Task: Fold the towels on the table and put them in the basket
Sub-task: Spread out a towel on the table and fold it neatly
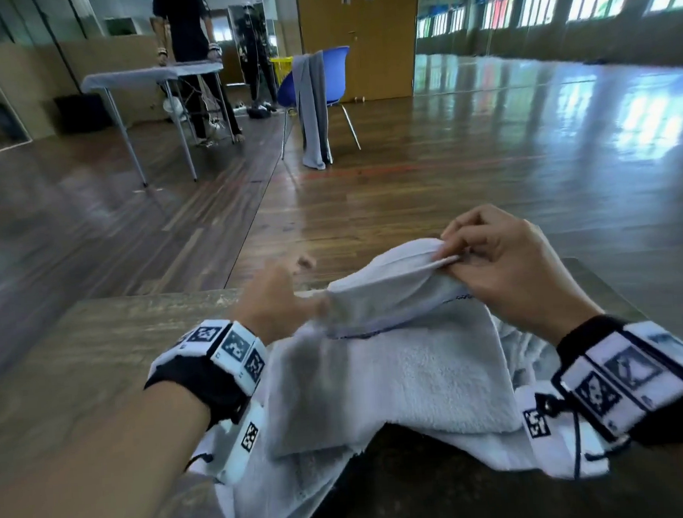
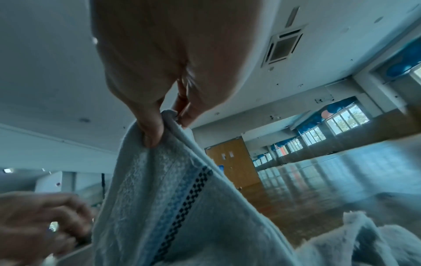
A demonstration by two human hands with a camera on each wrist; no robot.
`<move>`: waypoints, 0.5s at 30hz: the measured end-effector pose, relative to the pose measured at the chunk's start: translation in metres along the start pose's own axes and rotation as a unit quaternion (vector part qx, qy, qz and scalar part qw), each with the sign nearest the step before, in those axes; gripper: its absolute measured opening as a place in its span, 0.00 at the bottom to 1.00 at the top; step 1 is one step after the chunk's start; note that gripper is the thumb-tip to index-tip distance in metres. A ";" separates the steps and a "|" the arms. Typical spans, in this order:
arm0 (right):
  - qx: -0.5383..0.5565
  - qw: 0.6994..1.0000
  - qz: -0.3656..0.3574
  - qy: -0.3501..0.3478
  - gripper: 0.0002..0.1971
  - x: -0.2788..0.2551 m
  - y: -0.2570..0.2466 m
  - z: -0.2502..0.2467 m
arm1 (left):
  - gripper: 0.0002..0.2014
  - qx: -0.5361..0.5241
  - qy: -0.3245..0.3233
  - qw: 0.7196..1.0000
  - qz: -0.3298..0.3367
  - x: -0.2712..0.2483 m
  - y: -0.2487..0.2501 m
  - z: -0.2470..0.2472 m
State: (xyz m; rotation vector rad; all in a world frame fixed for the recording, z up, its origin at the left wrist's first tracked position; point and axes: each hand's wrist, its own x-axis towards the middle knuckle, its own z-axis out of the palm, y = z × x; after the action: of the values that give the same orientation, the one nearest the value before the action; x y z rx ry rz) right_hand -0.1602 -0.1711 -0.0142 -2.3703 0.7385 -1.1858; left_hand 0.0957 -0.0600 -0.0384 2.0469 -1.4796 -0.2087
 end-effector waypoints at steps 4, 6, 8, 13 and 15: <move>0.038 0.999 -0.017 0.000 0.12 -0.052 -0.031 -0.005 | 0.12 -0.107 0.026 0.988 0.105 -0.035 0.057 -0.008; 0.057 0.998 -0.023 -0.020 0.13 -0.072 -0.037 -0.004 | 0.10 -0.126 -0.002 0.984 0.130 -0.050 0.082 -0.004; 0.068 0.997 -0.031 -0.035 0.12 -0.083 -0.041 -0.006 | 0.11 -0.102 -0.068 0.979 0.165 -0.061 0.102 0.002; 0.135 0.990 0.025 -0.021 0.07 -0.104 -0.032 -0.020 | 0.11 -0.070 -0.152 0.974 0.154 -0.079 0.128 0.008; 0.142 0.988 0.045 -0.027 0.06 -0.110 -0.031 -0.025 | 0.12 -0.044 -0.140 0.975 0.168 -0.081 0.135 0.008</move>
State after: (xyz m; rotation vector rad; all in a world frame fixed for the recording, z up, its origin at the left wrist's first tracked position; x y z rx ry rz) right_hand -0.2275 -0.0825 -0.0504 -2.1045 0.6077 -1.1029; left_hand -0.0474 -0.0166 0.0126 1.7167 -1.9251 -0.4297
